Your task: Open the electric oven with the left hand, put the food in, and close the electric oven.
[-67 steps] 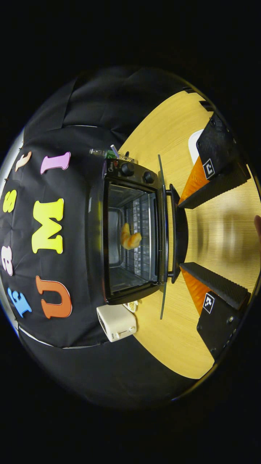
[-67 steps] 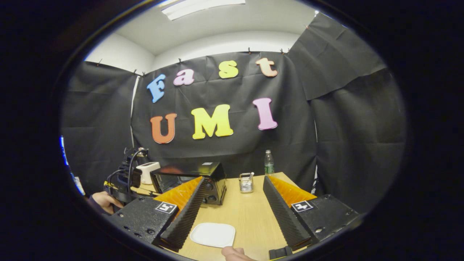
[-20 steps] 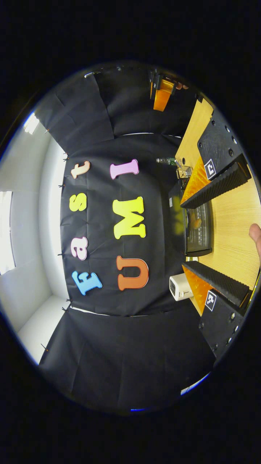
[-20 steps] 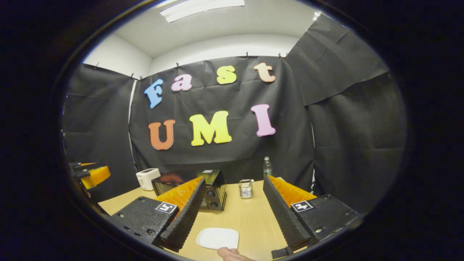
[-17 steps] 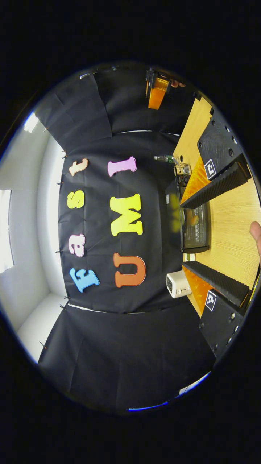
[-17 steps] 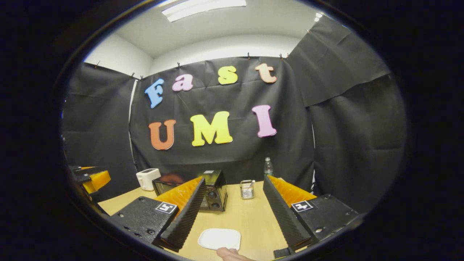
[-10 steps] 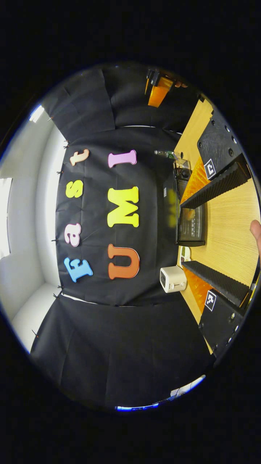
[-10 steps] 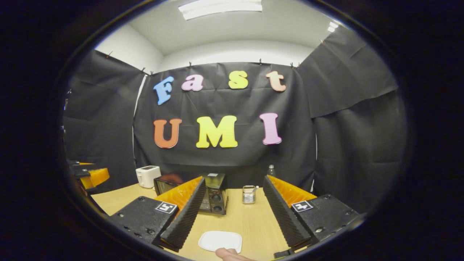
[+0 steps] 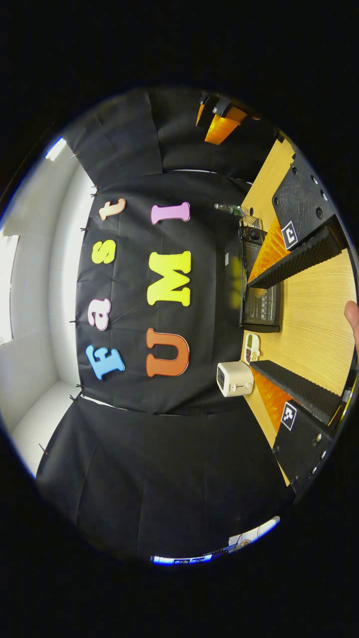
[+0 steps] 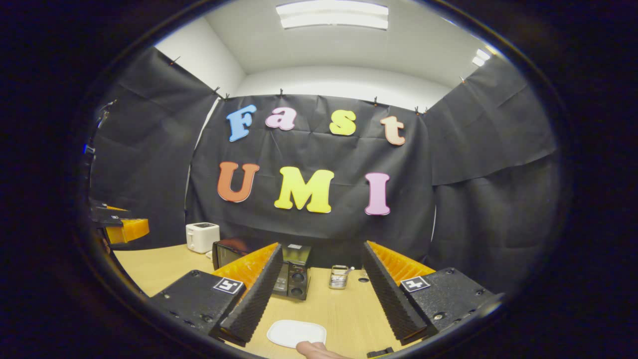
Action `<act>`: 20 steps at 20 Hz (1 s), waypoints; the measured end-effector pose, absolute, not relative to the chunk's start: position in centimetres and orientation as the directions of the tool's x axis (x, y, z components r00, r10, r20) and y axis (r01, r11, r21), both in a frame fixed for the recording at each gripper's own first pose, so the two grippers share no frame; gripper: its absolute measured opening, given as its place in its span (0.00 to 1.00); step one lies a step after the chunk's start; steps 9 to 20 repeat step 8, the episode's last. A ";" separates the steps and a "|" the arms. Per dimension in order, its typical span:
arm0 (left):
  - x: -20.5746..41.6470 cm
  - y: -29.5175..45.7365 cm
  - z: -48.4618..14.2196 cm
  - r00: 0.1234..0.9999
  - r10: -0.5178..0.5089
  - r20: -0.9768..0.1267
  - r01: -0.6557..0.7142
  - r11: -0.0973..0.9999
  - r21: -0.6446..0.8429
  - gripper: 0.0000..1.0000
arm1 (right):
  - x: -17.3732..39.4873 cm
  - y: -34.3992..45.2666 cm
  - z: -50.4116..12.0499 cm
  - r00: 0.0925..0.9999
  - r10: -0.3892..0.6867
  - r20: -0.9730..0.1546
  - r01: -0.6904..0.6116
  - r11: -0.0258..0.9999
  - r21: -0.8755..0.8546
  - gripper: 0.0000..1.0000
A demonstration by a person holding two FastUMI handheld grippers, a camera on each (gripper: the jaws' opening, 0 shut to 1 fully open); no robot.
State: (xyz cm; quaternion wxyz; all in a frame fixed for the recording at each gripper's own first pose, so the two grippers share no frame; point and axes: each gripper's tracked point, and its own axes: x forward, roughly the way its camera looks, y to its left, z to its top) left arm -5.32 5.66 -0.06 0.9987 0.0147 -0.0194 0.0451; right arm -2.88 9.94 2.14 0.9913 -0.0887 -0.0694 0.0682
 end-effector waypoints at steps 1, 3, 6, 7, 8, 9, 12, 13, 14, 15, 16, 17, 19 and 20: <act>-5.4 5.8 0.1 0.995 0.091 0.044 -0.093 0.995 0.032 0.95 | -3.1 10.3 2.2 0.979 0.155 0.132 -0.127 0.972 -0.196 0.96; -5.6 5.6 0.2 0.995 0.088 0.049 -0.089 0.995 0.033 0.95 | -3.4 11.0 2.3 0.976 0.169 0.138 -0.137 0.967 -0.216 0.96; -5.7 5.4 0.3 0.995 0.083 0.053 -0.085 0.996 0.038 0.95 | -3.6 11.9 2.0 0.973 0.188 0.131 -0.155 0.962 -0.226 1.00; -5.8 5.3 0.4 0.995 0.082 0.055 -0.085 0.996 0.042 0.95 | -3.6 12.0 2.0 0.974 0.190 0.127 -0.158 0.962 -0.223 1.00; -5.8 5.2 0.3 0.995 0.079 0.055 -0.081 0.996 0.046 0.95 | -3.5 12.1 1.8 0.974 0.191 0.122 -0.161 0.962 -0.220 1.00; -5.8 5.2 0.3 0.995 0.079 0.055 -0.081 0.996 0.046 0.95 | -3.5 12.1 1.8 0.974 0.191 0.122 -0.161 0.962 -0.220 1.00; -5.8 5.2 0.3 0.995 0.079 0.055 -0.081 0.996 0.046 0.95 | -3.5 12.1 1.8 0.974 0.191 0.122 -0.161 0.962 -0.220 1.00; -5.8 5.2 0.3 0.995 0.079 0.055 -0.081 0.996 0.046 0.95 | -3.5 12.1 1.8 0.974 0.191 0.122 -0.161 0.962 -0.220 1.00; -5.8 5.2 0.3 0.995 0.079 0.055 -0.081 0.996 0.046 0.95 | -3.5 12.1 1.8 0.974 0.191 0.122 -0.161 0.962 -0.220 1.00; -5.8 5.2 0.3 0.995 0.079 0.055 -0.081 0.996 0.046 0.95 | -3.5 12.1 1.8 0.974 0.191 0.122 -0.161 0.962 -0.220 1.00; -5.8 5.2 0.3 0.995 0.079 0.055 -0.081 0.996 0.046 0.95 | -3.5 12.1 1.8 0.974 0.191 0.122 -0.161 0.962 -0.220 1.00; -5.8 5.2 0.3 0.995 0.079 0.055 -0.081 0.996 0.046 0.95 | -3.5 12.1 1.8 0.974 0.191 0.122 -0.161 0.962 -0.220 1.00; -5.8 5.2 0.3 0.995 0.079 0.055 -0.081 0.996 0.046 0.95 | -3.5 12.1 1.8 0.974 0.191 0.122 -0.161 0.962 -0.220 1.00; -5.8 5.2 0.3 0.995 0.079 0.055 -0.081 0.996 0.046 0.95 | -3.5 12.1 1.8 0.974 0.191 0.122 -0.161 0.962 -0.220 1.00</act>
